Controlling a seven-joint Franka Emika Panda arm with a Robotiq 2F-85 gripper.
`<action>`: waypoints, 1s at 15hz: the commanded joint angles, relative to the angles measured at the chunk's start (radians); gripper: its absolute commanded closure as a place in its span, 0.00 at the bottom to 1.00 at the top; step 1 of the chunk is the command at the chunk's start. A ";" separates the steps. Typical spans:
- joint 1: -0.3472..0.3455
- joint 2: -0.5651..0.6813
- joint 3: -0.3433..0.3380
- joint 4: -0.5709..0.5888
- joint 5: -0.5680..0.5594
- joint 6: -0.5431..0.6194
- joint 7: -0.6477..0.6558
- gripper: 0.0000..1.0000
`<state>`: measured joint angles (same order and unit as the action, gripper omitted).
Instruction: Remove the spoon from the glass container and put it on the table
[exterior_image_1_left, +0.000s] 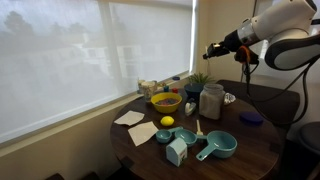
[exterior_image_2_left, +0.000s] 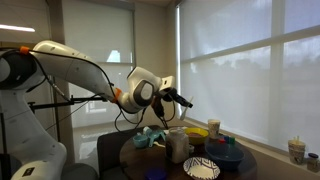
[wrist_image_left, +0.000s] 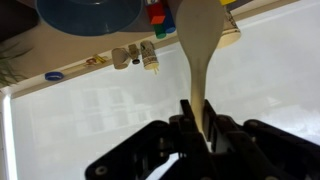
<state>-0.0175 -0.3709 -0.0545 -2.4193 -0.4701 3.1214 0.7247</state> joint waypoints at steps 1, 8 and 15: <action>0.051 -0.028 -0.038 0.010 0.070 -0.115 0.007 0.97; -0.016 -0.030 0.050 0.114 0.386 -0.466 -0.071 0.97; -0.076 -0.026 0.119 0.194 0.420 -0.854 0.016 0.97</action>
<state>-0.0543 -0.3970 0.0201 -2.2510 -0.0575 2.3913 0.6907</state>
